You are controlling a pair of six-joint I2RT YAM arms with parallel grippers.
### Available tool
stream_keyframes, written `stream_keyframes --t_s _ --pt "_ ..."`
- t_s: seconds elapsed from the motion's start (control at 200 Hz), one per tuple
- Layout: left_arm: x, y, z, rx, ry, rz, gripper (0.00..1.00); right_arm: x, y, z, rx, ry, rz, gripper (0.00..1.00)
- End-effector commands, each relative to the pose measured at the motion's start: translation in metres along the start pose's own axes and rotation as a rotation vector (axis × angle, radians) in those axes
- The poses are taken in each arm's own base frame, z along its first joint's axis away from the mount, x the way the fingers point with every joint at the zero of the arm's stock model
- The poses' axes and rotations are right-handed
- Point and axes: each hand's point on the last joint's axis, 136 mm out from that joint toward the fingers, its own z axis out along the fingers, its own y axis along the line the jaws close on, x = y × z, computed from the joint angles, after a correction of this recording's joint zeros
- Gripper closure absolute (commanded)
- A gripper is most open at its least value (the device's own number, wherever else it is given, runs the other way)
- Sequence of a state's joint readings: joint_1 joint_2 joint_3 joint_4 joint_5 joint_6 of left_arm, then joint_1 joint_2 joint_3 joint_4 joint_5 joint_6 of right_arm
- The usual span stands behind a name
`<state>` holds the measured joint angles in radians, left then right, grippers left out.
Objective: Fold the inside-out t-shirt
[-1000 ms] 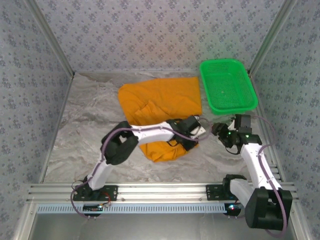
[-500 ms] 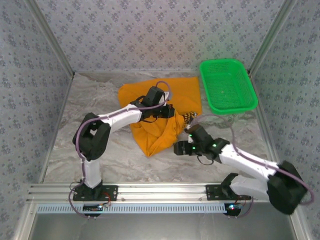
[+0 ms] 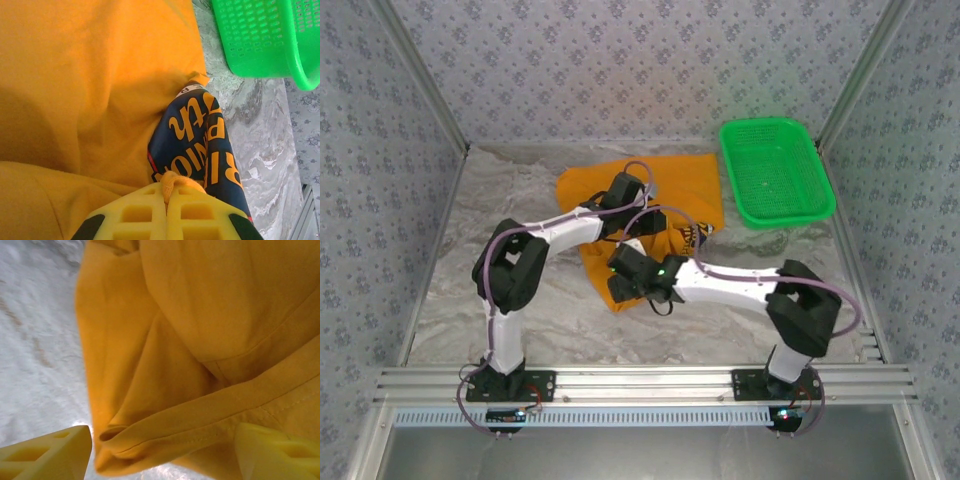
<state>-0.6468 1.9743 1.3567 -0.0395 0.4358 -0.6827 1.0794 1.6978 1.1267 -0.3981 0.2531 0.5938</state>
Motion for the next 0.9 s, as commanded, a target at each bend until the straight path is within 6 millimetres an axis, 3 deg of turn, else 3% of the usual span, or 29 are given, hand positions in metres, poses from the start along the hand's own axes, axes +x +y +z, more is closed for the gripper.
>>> stream_keyframes --t_s 0.0,0.09,0.125,0.38,0.62,0.725,0.895 --pt "-0.01 -0.007 0.004 0.062 -0.016 0.014 1.0 0.008 -0.014 0.0 0.156 0.019 -0.079 0.26" --pt "-0.012 -0.001 0.008 0.063 -0.007 0.005 1.0 0.011 -0.007 0.0 0.15 0.019 -0.119 0.26" --pt "-0.012 0.0 0.01 0.068 -0.002 0.001 1.0 0.0 0.002 -0.003 0.132 -0.003 -0.124 0.26" --pt "-0.015 0.005 0.021 0.089 0.011 -0.024 1.0 0.01 0.031 0.007 0.216 0.061 -0.298 0.21" --pt "-0.011 0.008 0.026 0.101 0.019 -0.03 1.0 0.024 0.012 0.031 0.353 0.141 -0.353 0.31" --pt "-0.011 0.007 0.025 0.107 0.022 -0.028 1.0 0.025 0.004 0.033 0.368 0.144 -0.338 0.42" --pt "-0.015 0.007 0.02 0.105 0.02 -0.035 1.0 0.02 0.003 0.026 0.353 0.111 -0.322 0.89"
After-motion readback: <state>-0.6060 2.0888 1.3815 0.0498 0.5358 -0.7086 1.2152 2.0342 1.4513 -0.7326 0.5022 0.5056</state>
